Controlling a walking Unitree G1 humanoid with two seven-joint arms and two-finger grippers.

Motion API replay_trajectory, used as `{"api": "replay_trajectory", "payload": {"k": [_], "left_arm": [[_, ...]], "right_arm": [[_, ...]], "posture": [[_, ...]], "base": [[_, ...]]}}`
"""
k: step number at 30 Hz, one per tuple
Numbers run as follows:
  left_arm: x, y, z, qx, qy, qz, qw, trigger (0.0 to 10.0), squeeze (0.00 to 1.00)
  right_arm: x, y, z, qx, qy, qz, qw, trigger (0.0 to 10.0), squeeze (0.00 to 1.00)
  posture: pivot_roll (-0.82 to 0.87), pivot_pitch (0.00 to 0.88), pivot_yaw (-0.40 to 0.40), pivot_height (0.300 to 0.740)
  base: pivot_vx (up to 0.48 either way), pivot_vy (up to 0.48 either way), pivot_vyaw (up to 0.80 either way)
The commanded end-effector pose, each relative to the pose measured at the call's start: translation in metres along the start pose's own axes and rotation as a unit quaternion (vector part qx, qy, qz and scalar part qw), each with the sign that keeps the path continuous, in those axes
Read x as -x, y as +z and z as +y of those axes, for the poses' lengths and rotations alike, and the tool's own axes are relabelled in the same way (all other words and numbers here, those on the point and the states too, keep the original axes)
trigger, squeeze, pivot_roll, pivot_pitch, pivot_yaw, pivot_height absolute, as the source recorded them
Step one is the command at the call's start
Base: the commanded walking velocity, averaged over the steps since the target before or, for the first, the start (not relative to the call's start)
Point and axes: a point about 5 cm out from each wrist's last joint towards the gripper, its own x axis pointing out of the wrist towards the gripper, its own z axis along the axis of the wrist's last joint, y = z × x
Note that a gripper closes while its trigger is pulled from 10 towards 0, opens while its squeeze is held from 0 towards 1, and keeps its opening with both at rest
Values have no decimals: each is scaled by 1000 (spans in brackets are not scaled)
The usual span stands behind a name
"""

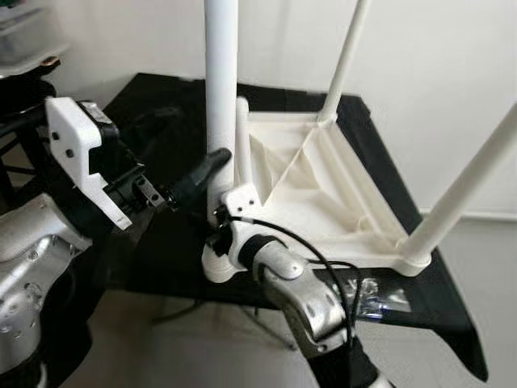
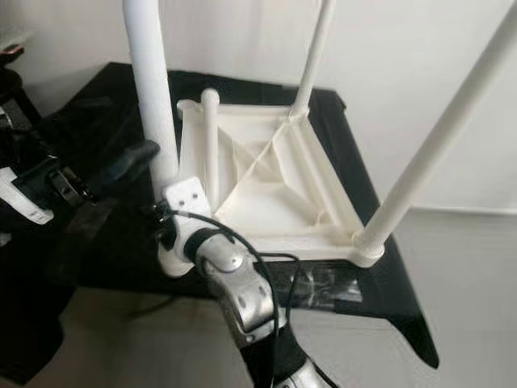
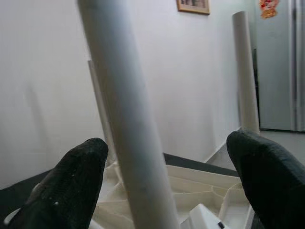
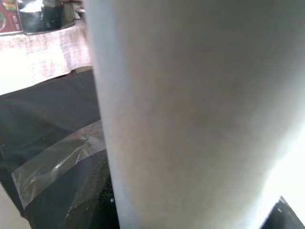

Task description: Building children table

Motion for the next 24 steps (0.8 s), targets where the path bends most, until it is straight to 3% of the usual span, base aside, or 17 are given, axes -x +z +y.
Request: {"api": "replay_trajectory", "payload": {"k": [1,3,4,7,18,20,24], "left_arm": [[-13,-3,0,13,-34,19,999,10000,784],[-13,-3,0,13,-34,19,999,10000,784],[-22,-5,4,12,-25,25,999,10000,0],[-41,-12,11,54,-5,41,998,10000,0],[-52,-23,14,113,6,86,990,10000,0],[-54,-22,12,142,-8,86,986,0,0],[-55,-22,10,151,-17,88,984,0,0]], "right_arm": [[-4,-20,-5,5,-23,54,998,10000,0],[-4,-20,-5,5,-23,54,998,10000,0],[-7,-16,-5,7,-22,48,999,10000,0],[-11,-7,0,5,-17,34,999,10000,0],[-12,-4,7,0,-8,26,1000,10000,0],[-12,-4,8,-1,-6,25,1000,10000,0],[-13,-4,8,0,-5,24,1000,10000,0]], "posture": [[104,94,-108,740],[104,94,-108,740],[103,94,-105,740],[100,95,-100,740],[103,103,-93,740],[105,104,-93,740],[106,106,-92,740]], "base": [[0,0,0],[0,0,0],[0,0,0],[0,0,0],[0,0,0],[0,0,0],[0,0,0]]}}
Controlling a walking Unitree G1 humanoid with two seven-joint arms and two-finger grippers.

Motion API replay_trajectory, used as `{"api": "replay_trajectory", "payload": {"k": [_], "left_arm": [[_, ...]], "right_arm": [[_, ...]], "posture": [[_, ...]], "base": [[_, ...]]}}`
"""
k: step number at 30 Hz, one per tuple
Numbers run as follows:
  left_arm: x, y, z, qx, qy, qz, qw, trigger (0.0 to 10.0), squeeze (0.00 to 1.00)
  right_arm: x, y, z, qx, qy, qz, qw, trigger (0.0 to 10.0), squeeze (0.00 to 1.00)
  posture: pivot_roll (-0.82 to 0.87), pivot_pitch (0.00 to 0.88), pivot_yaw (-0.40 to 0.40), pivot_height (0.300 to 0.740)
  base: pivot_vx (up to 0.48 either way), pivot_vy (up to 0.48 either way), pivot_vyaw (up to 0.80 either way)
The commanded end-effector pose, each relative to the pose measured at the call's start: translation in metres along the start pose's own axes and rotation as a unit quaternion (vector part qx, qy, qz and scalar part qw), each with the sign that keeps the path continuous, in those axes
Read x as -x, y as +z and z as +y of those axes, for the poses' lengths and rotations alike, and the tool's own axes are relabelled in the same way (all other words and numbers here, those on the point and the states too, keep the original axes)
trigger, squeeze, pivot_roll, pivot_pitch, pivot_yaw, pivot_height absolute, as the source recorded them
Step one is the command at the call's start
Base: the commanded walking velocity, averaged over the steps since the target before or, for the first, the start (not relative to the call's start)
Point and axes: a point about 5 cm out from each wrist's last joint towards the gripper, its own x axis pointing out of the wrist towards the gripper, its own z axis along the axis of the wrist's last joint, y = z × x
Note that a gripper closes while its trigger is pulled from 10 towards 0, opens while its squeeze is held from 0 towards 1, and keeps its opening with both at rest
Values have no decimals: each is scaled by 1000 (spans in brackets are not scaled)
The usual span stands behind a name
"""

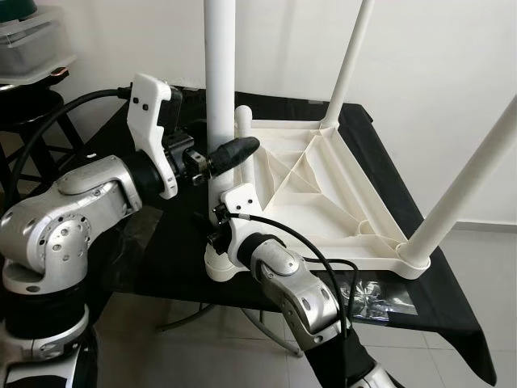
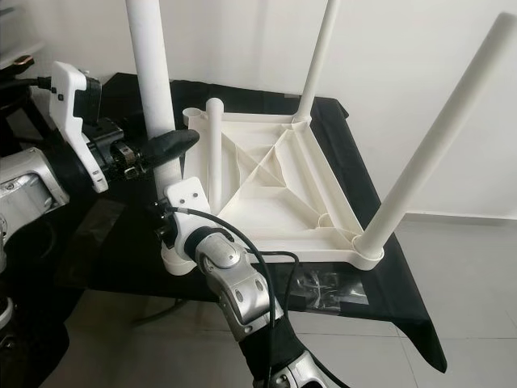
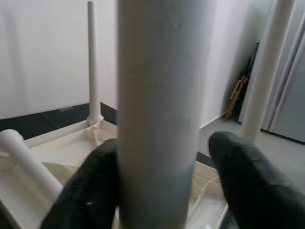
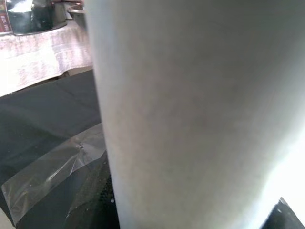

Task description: Building children table

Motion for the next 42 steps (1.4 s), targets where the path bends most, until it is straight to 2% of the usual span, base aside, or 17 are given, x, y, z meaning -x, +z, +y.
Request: {"api": "replay_trajectory", "payload": {"k": [1,10,11,12,13,15,18,19,21,22,24,25,26,27,38,39,42], "left_arm": [[-4,-1,-8,10,-27,6,1000,0,0],[-7,-2,-10,-2,-24,27,999,0,0],[-7,-2,-11,-6,-25,30,999,0,0],[-7,-2,-11,-6,-25,30,999,0,0],[-7,-2,-12,-8,-25,33,999,0,0],[-7,-2,-13,-13,-23,37,999,0,0],[-7,-2,-15,-12,-25,39,999,0,0],[-7,-2,-15,-12,-25,39,999,0,0],[-7,-2,-16,-14,-26,41,999,0,0],[-7,-2,-16,-14,-26,41,999,0,0],[-8,-2,-19,-15,-30,41,999,0,0],[-8,-2,-20,-16,-32,41,999,0,0],[-8,-2,-21,-15,-34,40,998,0,0],[-8,-2,-21,-16,-34,40,998,0,0],[-8,-2,-25,-17,-40,42,998,0,0],[-8,-2,-26,-18,-41,42,998,0,0],[-8,-1,-26,-19,-42,41,998,0,0]], "right_arm": [[-3,-8,7,4,3,26,1000,10000,0],[-3,1,3,16,30,-2,999,10000,0],[-1,6,0,14,56,-21,998,10000,310],[-1,6,0,14,56,-21,998,10000,310],[0,9,-2,13,73,-31,997,10000,1000],[4,21,-7,-1,148,-60,987,10000,1000],[12,44,-24,15,265,-98,959,10000,1000],[12,44,-24,15,265,-98,959,10000,1000],[17,54,-38,49,319,-107,940,10000,1000],[17,54,-38,49,319,-107,940,10000,1000],[19,61,-56,108,370,-95,918,10000,1000],[17,62,-63,123,386,-79,911,10000,333],[16,63,-67,128,393,-69,908,10000,333],[13,63,-69,132,398,-56,906,10000,0],[5,62,-71,119,434,-35,892,10000,0],[2,60,-71,107,435,-37,894,118,0],[1,58,-70,95,440,-41,892,0,0]], "posture": [[106,106,-92,740],[104,108,-93,740],[105,110,-93,740],[105,110,-93,740],[105,110,-93,740],[109,111,-92,740],[111,112,-90,740],[111,112,-90,740],[113,112,-92,740],[113,112,-92,740],[115,112,-92,740],[119,111,-93,740],[119,111,-93,740],[125,113,-95,740],[138,124,-96,740],[138,124,-96,740],[142,125,-99,740]], "base": [[0,0,0],[0,0,0],[0,0,0],[0,0,0],[0,0,0],[0,0,0],[0,0,0],[0,0,0],[0,0,0],[0,0,0],[0,0,0],[0,0,0],[0,0,0],[0,0,0],[0,0,0],[0,0,0],[0,0,0]]}}
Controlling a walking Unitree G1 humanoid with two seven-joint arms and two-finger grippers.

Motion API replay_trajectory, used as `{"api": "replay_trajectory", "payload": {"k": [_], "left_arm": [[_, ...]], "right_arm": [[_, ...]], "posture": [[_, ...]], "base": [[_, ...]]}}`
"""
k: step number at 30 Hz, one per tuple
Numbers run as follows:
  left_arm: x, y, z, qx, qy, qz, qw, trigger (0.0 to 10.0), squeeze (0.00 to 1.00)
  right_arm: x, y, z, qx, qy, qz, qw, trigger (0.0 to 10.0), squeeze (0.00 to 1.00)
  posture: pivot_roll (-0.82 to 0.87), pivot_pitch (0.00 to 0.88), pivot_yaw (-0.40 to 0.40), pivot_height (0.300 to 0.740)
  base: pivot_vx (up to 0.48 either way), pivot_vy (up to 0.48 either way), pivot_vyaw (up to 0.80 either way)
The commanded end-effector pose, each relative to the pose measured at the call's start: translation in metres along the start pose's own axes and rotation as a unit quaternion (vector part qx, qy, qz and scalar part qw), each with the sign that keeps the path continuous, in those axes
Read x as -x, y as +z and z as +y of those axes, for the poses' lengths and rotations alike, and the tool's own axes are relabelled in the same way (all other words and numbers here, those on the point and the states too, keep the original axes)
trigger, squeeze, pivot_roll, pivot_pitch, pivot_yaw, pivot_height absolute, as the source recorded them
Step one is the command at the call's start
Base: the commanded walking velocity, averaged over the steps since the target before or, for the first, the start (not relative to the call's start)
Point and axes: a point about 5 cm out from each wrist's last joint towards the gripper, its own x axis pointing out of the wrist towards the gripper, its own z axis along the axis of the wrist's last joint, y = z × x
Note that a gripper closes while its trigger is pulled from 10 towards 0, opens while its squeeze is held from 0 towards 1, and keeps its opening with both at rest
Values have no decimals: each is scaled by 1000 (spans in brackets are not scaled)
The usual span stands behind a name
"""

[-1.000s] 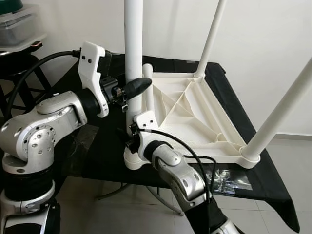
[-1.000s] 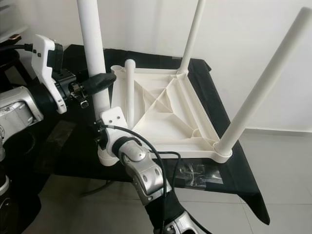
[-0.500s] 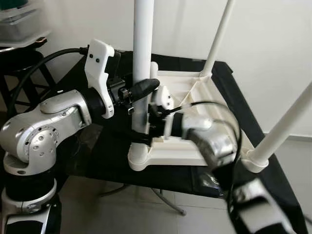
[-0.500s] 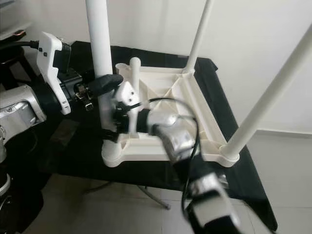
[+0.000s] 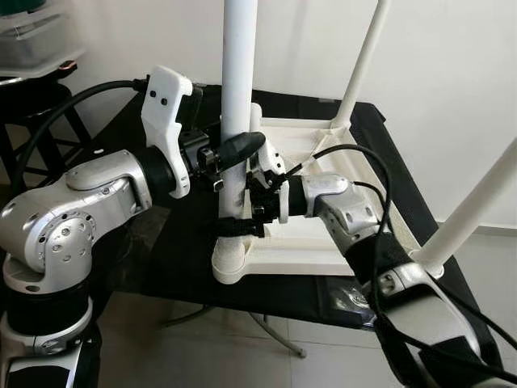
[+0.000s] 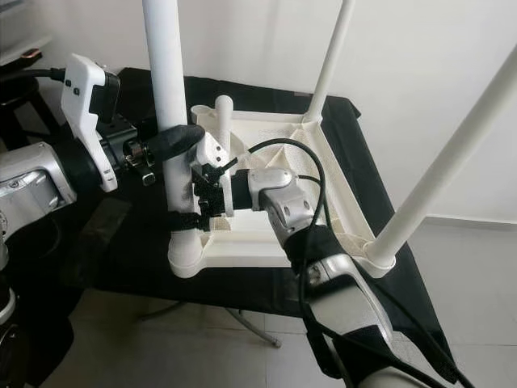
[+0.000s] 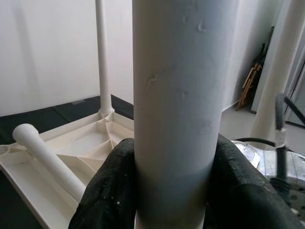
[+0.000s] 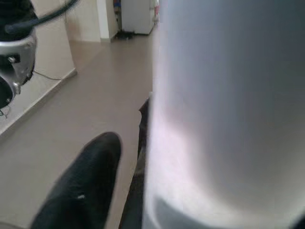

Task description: Building children table

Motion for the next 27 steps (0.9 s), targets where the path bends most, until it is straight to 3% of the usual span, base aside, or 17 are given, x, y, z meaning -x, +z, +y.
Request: {"api": "replay_trajectory", "payload": {"k": [1,10,11,12,15,16,19,20,22,23,24,25,26,27], "left_arm": [[-3,-6,-5,11,-17,19,1000,0,0],[-2,-6,-4,5,-11,13,1000,0,0],[-3,-6,-3,8,-10,10,1000,1333,0],[-3,-6,-2,9,-2,9,1000,4863,1000],[-3,-6,-2,9,-2,9,1000,4863,1000],[-4,-6,0,11,3,9,1000,10000,1000],[-6,-6,5,19,26,3,999,10000,1000],[-6,-6,5,24,24,0,999,10000,0],[-6,-5,5,27,21,-3,999,10000,0],[-6,-5,5,26,19,-2,999,10000,0],[-5,-5,5,27,18,-2,999,10000,0],[-5,-5,5,27,18,-2,999,10000,0],[-5,-5,5,27,19,-1,999,10000,0],[-4,-5,6,26,23,1,999,10000,0]], "right_arm": [[-2,2,0,0,11,-12,1000,0,0],[0,-4,-1,0,39,-19,999,0,0],[1,-5,-1,0,36,-20,999,0,0],[1,-6,-1,1,32,-22,999,0,0],[1,-6,-1,1,32,-22,999,0,0],[1,-6,-2,1,27,-24,999,0,0],[1,-8,-4,10,-16,-20,1000,0,0],[0,-9,-6,6,-56,-18,998,0,0],[0,-9,-7,3,-83,-16,996,0,0],[-9,-16,-3,-20,-153,-23,988,0,0],[-22,-39,14,-60,-303,-9,951,0,0],[-22,-39,14,-60,-303,-9,951,0,0],[-22,-52,28,-86,-417,4,905,0,0],[-26,-63,47,-92,-460,18,883,0,0]], "posture": [[142,125,-99,740],[134,116,-96,740],[125,113,-92,740],[122,112,-90,740],[122,112,-90,740],[122,112,-90,740],[90,109,-93,740],[73,112,-98,740],[73,112,-98,740],[72,113,-105,740],[71,110,-115,740],[71,110,-115,740],[75,112,-116,740],[93,126,-98,740]], "base": [[0,0,0],[0,0,0],[0,0,0],[0,0,0],[0,0,0],[0,0,0],[0,0,0],[0,0,0],[0,0,0],[0,0,0],[0,0,0],[0,0,0],[0,0,0],[0,0,0]]}}
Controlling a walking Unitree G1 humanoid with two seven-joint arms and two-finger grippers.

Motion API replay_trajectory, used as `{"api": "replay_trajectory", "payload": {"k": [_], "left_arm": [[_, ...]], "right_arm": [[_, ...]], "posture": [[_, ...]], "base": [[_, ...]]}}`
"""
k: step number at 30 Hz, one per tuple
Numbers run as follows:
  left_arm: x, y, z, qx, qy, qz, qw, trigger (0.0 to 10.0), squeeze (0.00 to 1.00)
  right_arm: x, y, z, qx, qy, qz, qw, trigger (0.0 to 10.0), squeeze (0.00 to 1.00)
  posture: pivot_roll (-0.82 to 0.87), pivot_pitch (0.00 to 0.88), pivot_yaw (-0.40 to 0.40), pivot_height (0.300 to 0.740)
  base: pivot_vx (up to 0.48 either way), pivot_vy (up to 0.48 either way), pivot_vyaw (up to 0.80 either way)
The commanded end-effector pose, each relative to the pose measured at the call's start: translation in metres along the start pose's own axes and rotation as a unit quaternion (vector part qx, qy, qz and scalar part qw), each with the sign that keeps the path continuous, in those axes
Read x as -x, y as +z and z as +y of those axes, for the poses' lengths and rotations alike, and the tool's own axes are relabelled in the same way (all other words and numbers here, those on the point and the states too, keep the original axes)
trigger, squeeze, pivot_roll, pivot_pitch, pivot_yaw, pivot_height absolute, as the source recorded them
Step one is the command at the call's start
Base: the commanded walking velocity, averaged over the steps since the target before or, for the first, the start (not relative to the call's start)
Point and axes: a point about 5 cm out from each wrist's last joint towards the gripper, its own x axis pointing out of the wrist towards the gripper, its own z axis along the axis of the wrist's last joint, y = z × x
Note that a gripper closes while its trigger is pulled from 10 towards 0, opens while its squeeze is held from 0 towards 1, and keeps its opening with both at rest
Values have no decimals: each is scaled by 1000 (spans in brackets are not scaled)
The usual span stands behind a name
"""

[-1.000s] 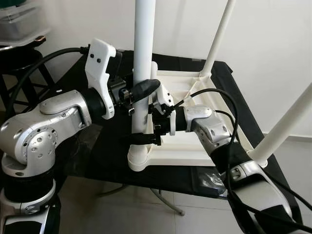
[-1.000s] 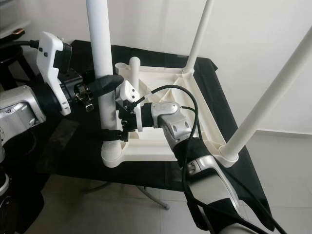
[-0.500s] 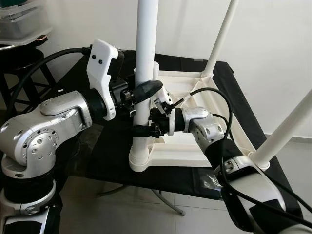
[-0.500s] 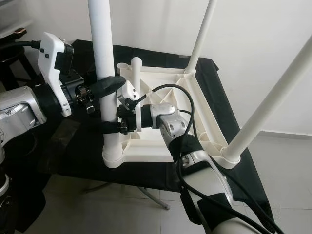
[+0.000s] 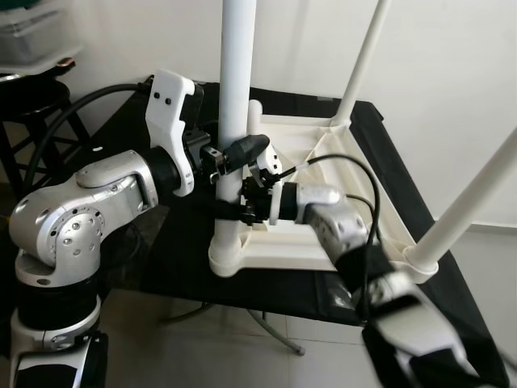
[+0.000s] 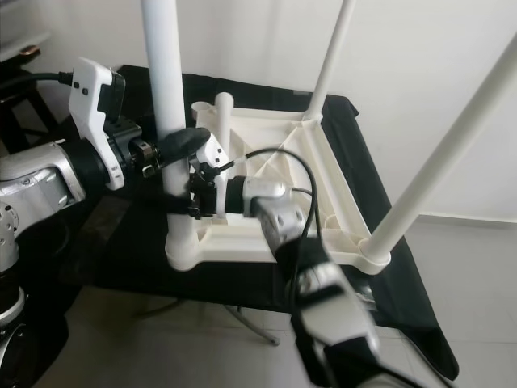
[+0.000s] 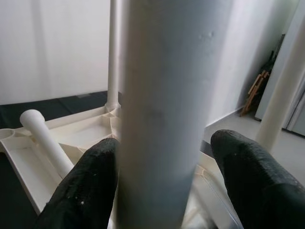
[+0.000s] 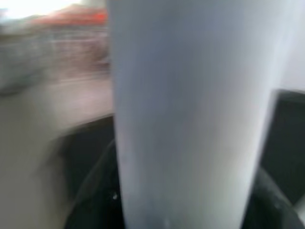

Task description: Building children table

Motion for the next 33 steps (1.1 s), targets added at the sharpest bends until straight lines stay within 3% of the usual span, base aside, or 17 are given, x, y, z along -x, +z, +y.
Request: {"api": "replay_trajectory", "payload": {"k": [1,3,14,15,17,18,30,31,32,33], "left_arm": [[1,1,-1,-6,-1,2,1000,10000,0],[2,-2,-1,-5,-1,5,1000,10000,0],[3,-7,4,-18,18,18,1000,10000,0],[2,-8,4,-18,17,19,999,4667,0],[2,-8,3,-17,16,20,1000,4667,0],[1,-9,3,-17,13,24,999,0,0],[0,-17,1,-7,4,51,999,0,0],[-1,-18,-1,-2,-3,50,999,0,0],[-1,-18,-1,-2,-3,50,999,0,0],[-2,-18,-1,-3,-4,50,999,0,0]], "right_arm": [[22,-37,8,5,-127,101,987,0,0],[17,-48,26,-15,-82,110,990,0,0],[3,-32,10,2,-109,87,990,0,0],[4,-29,13,7,-116,88,989,0,0],[6,-27,15,10,-121,89,989,0,0],[6,-25,18,13,-118,87,989,0,0],[0,-16,32,10,-86,62,994,0,0],[-1,-9,32,19,-82,45,995,1765,0],[-1,-9,32,19,-82,45,995,1765,0],[-2,-4,34,16,-55,34,998,10000,0]], "posture": [[93,126,-98,740],[91,113,-86,740],[97,83,-85,740],[95,82,-84,740],[95,82,-84,740],[95,82,-84,740],[87,78,-72,740],[87,78,-72,740],[87,78,-72,740],[88,78,-70,740]], "base": [[0,0,0],[0,0,0],[0,0,0],[0,0,0],[0,0,0],[0,0,0],[0,0,0],[0,0,0],[0,0,0],[0,0,0]]}}
